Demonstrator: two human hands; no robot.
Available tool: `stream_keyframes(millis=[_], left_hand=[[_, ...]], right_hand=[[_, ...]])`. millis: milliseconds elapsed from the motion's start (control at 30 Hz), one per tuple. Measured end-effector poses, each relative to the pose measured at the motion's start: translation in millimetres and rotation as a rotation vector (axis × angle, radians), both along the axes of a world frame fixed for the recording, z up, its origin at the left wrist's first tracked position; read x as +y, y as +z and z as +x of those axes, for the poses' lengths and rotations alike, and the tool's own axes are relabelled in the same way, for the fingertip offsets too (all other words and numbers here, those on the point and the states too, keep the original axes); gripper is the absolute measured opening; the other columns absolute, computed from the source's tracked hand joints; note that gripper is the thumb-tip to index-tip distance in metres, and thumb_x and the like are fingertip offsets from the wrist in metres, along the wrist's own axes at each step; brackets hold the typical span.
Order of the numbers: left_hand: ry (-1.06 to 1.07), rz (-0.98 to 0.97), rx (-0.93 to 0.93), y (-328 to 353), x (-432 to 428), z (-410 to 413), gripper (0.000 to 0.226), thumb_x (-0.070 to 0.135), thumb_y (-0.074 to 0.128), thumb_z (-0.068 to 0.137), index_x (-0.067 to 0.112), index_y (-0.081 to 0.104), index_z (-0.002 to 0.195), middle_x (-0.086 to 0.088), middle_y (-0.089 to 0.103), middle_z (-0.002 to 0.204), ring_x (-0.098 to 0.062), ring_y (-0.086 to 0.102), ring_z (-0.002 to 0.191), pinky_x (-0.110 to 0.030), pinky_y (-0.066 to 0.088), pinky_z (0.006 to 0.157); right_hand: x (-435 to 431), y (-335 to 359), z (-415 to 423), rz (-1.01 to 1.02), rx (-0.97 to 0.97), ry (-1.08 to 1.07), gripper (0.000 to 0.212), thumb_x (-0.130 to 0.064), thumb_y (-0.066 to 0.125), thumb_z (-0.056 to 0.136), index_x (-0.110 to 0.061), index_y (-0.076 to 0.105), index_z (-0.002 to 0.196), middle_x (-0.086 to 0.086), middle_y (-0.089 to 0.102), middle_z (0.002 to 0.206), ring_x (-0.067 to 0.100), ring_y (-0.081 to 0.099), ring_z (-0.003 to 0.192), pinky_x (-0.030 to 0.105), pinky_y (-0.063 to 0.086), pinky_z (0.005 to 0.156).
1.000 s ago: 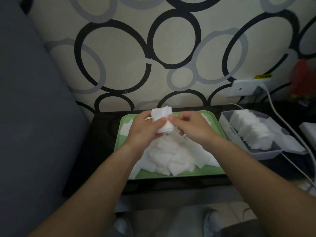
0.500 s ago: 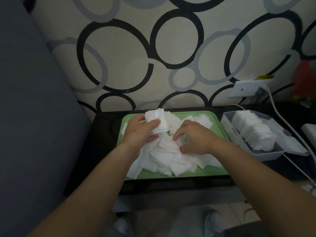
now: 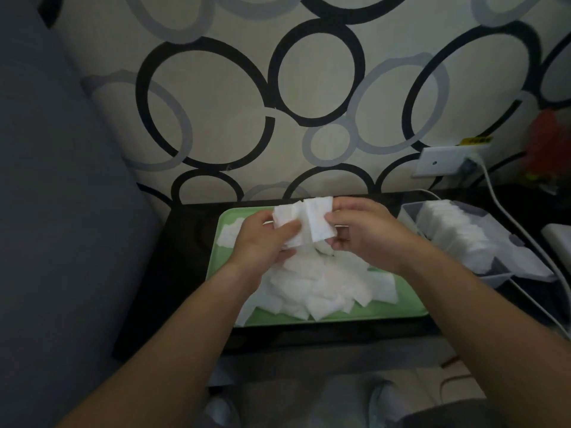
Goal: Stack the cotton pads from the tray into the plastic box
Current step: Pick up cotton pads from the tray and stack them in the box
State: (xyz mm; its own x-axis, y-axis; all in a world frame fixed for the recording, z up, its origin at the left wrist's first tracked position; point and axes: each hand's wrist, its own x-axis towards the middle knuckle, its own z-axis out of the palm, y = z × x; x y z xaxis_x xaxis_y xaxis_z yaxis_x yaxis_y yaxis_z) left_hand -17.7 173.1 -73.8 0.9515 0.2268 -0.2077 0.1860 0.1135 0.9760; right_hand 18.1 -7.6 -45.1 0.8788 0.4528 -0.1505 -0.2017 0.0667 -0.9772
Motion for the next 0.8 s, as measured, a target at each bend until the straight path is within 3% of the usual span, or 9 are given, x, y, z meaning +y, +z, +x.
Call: stream_keyframes(millis=[67, 200, 433, 567, 633, 700, 800], left_hand=[[-0.035, -0.012, -0.013, 2, -8, -1, 0.029, 0.02, 0.078, 0.086, 0.014, 0.068, 0.112, -0.005, 0.074, 0.107, -0.021, 0.072, 0.097, -0.028, 0.061, 0.07], [-0.081, -0.05, -0.029, 5, -19, -1, 0.03, 0.018, 0.076, 0.086, 0.013, 0.068, 0.114, -0.008, 0.074, 0.109, -0.022, 0.072, 0.101, -0.032, 0.062, 0.079], [-0.098, -0.102, -0.003, 9, -33, 3, 0.025, 0.018, 0.065, 0.093, 0.012, 0.069, 0.117, -0.012, 0.074, 0.111, -0.024, 0.072, 0.099, -0.032, 0.06, 0.079], [-0.074, -0.171, 0.037, 14, -47, 5, 0.023, 0.023, 0.052, 0.101, 0.013, 0.069, 0.113, -0.011, 0.073, 0.108, -0.025, 0.072, 0.093, -0.035, 0.061, 0.076], [-0.065, -0.186, 0.058, 17, -54, 6, 0.026, 0.033, 0.053, 0.101, 0.016, 0.07, 0.109, -0.009, 0.075, 0.105, -0.026, 0.073, 0.094, -0.037, 0.061, 0.077], [-0.113, -0.112, 0.012, 17, -61, 6, 0.025, 0.034, 0.062, 0.096, 0.016, 0.07, 0.112, -0.008, 0.075, 0.108, -0.023, 0.073, 0.097, -0.034, 0.061, 0.078], [-0.197, 0.016, -0.06, 14, -73, 4, 0.025, 0.019, 0.069, 0.092, 0.014, 0.066, 0.116, -0.005, 0.076, 0.106, -0.019, 0.074, 0.097, -0.032, 0.061, 0.08]], right_hand=[[1, -1, -3, 0.002, 0.011, 0.025, 0.016, 0.0, 0.056, 0.094, 0.004, 0.067, 0.105, 0.015, 0.062, 0.079, 0.021, 0.056, 0.066, 0.031, 0.041, 0.063], [2, -1, -2, -0.146, -0.117, -0.082, 0.01, -0.001, 0.062, 0.092, -0.009, 0.07, 0.091, 0.006, 0.07, 0.07, 0.014, 0.062, 0.059, 0.031, 0.047, 0.063], [-3, -3, 0, -0.369, -0.27, -0.213, 0.005, -0.008, 0.068, 0.088, -0.007, 0.068, 0.093, 0.018, 0.072, 0.08, 0.015, 0.067, 0.058, 0.03, 0.052, 0.06], [-11, -5, 1, -0.516, -0.371, -0.305, 0.006, -0.016, 0.07, 0.084, -0.014, 0.065, 0.085, 0.006, 0.068, 0.071, 0.01, 0.064, 0.057, 0.024, 0.049, 0.06], [-17, -5, 1, -0.585, -0.416, -0.356, 0.013, -0.023, 0.073, 0.082, -0.021, 0.061, 0.084, -0.002, 0.065, 0.076, 0.01, 0.062, 0.067, 0.023, 0.048, 0.063], [-26, -4, 0, -0.613, -0.44, -0.382, 0.022, -0.025, 0.075, 0.081, -0.021, 0.058, 0.095, -0.004, 0.061, 0.088, 0.011, 0.059, 0.079, 0.024, 0.045, 0.069], [-46, 0, -1, -0.602, -0.543, -0.335, 0.049, -0.017, 0.074, 0.08, -0.026, 0.054, 0.124, -0.003, 0.055, 0.116, 0.01, 0.058, 0.096, 0.024, 0.049, 0.082]])
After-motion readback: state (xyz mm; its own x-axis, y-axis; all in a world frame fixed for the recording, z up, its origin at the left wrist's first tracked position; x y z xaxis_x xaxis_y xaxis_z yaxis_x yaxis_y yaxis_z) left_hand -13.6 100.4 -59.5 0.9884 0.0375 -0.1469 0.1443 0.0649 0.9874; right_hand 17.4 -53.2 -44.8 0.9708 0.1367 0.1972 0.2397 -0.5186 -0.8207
